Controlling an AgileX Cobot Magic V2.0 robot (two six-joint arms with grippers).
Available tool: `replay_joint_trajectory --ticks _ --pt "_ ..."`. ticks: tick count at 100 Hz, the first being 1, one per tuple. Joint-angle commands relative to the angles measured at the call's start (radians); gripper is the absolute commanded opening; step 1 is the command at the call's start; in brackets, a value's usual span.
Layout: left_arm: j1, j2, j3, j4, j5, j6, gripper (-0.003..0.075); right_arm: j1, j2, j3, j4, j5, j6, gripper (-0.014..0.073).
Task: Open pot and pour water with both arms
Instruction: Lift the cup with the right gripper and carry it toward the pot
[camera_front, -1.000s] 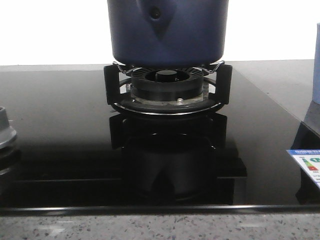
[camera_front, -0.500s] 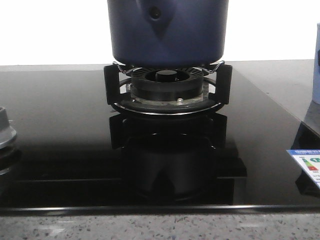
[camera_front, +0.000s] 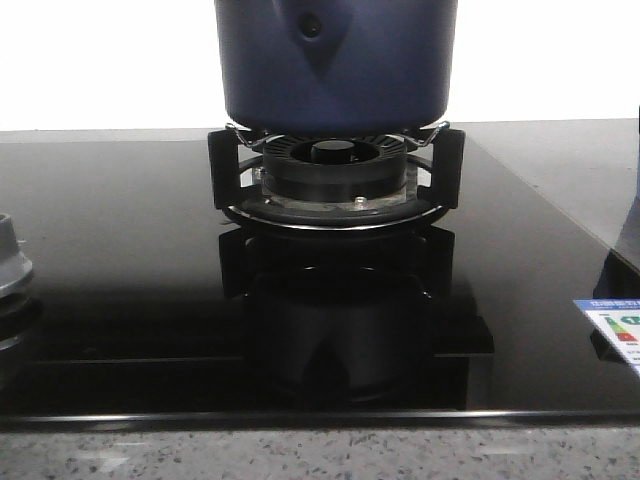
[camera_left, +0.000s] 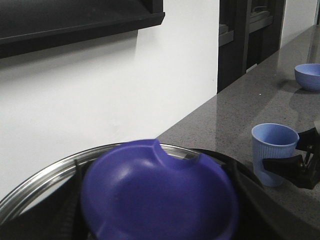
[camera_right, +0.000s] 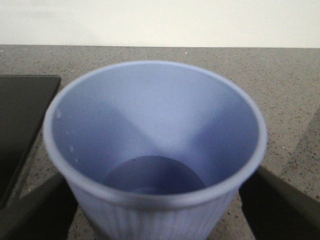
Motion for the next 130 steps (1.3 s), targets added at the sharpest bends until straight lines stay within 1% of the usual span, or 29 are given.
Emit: replay_joint_trajectory --ticks 1,7,21,49,61,83,90,102,112,121,130 --pt "-0.008 -0.025 -0.031 -0.099 0.002 -0.009 0.0253 -0.001 0.005 -0.033 -0.066 -0.113 0.038 0.0586" --pt "-0.008 -0.025 -0.031 -0.099 0.002 -0.009 0.0253 -0.001 0.019 -0.033 -0.087 -0.150 0.076 0.0586" --pt "-0.008 -0.025 -0.031 -0.099 0.002 -0.009 0.0253 -0.001 0.065 -0.033 -0.103 -0.241 0.109 0.0585" --pt "-0.008 -0.025 -0.031 -0.099 0.002 -0.009 0.0253 -0.001 0.156 -0.033 -0.116 -0.328 0.117 0.0585" --pt "-0.008 -0.025 -0.031 -0.099 0.002 -0.009 0.0253 -0.001 0.179 -0.033 -0.140 -0.366 0.151 0.0585" --pt "-0.008 -0.025 -0.031 -0.099 0.002 -0.009 0.0252 -0.001 0.197 -0.033 -0.154 -0.386 0.161 0.0579" --pt "-0.008 -0.025 -0.031 -0.099 0.004 -0.009 0.0253 -0.001 0.199 -0.033 -0.154 -0.388 0.163 0.0539" --pt "-0.008 -0.025 -0.031 -0.099 0.010 -0.009 0.0253 -0.001 0.199 -0.033 -0.154 -0.393 0.177 0.0404" --pt "-0.008 -0.025 -0.031 -0.099 0.014 -0.009 0.0252 -0.001 0.199 -0.033 -0.154 -0.393 0.177 0.0314" --pt "-0.008 -0.025 -0.031 -0.099 0.021 -0.009 0.0252 -0.001 0.199 -0.033 -0.154 -0.393 0.177 0.0281" --pt "-0.008 -0.025 -0.031 -0.099 0.024 -0.009 0.0252 -0.001 0.199 -0.033 -0.154 -0.396 0.177 0.0278"
